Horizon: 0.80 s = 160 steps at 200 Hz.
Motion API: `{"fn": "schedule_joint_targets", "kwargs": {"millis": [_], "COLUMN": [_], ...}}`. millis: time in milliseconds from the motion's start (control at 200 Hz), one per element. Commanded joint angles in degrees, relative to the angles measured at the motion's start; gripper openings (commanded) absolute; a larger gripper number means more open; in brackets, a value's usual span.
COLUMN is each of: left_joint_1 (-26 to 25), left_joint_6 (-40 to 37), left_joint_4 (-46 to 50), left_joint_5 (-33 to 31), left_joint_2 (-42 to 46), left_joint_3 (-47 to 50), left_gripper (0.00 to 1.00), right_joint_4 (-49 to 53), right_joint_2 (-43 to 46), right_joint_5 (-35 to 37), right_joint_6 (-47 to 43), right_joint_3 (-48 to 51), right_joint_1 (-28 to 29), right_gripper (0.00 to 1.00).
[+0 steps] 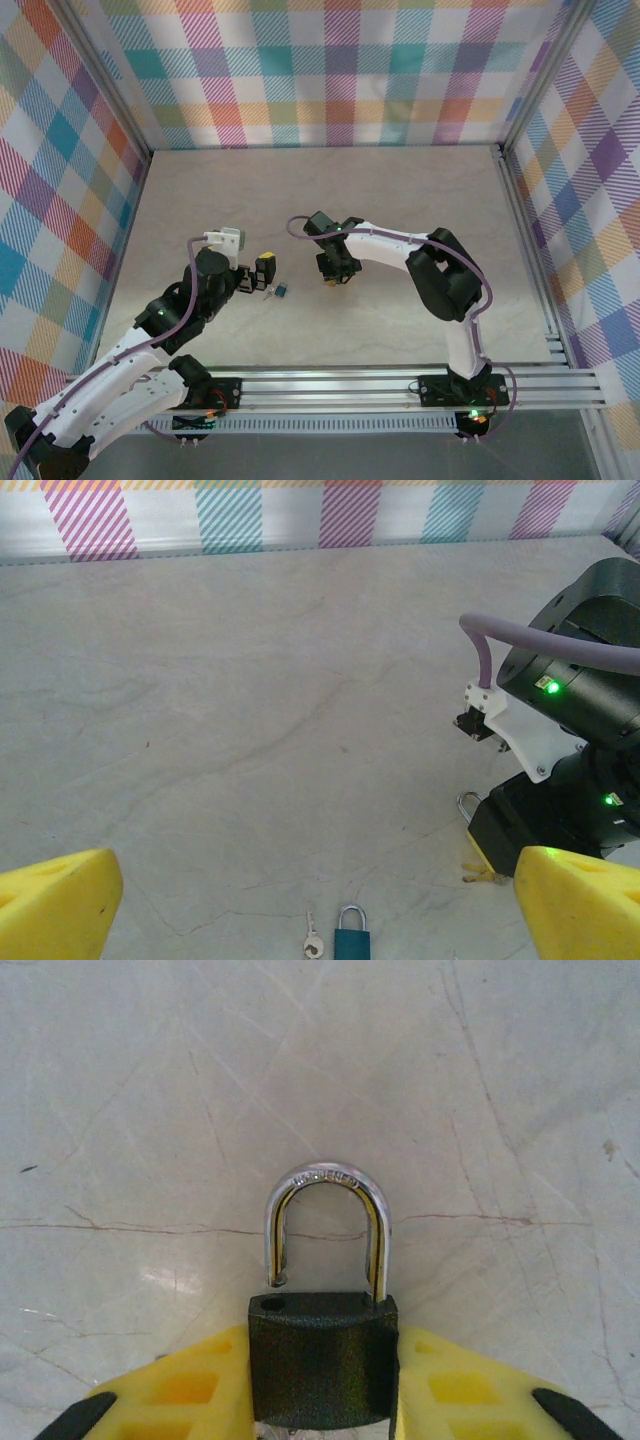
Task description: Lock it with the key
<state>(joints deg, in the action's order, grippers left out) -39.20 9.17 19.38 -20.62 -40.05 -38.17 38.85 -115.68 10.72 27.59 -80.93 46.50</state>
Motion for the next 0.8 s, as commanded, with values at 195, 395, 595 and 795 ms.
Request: {"fn": "schedule_joint_targets", "kwargs": {"millis": [195,395,595,795], "left_joint_1": [0.6,0.6,0.6,0.6], "left_joint_6": [0.1,0.7,2.4,6.0], "left_joint_4": [0.4,0.9,1.2,3.0], "left_joint_5": [-0.2,0.9,2.6,6.8], "left_joint_2": [-0.7,-2.1,-3.9,-8.1], "left_joint_3": [-1.1,-1.6,-2.5,-6.0], "left_gripper": [1.0,1.0,1.0,1.0], "right_joint_4": [-5.4,-8.3,-11.0,-13.2], "right_joint_2": [7.8,11.4,14.0,15.2], "right_joint_5": [-7.2,-11.2,-13.6,-15.2], "right_joint_6": [-4.0,-5.1,-5.6,-5.6], "right_joint_3": [6.4,9.8,12.8,14.7], "right_joint_1": [-1.7,-3.1,-3.9,-4.3], "right_gripper": [0.19,0.19,0.18,0.18]}}
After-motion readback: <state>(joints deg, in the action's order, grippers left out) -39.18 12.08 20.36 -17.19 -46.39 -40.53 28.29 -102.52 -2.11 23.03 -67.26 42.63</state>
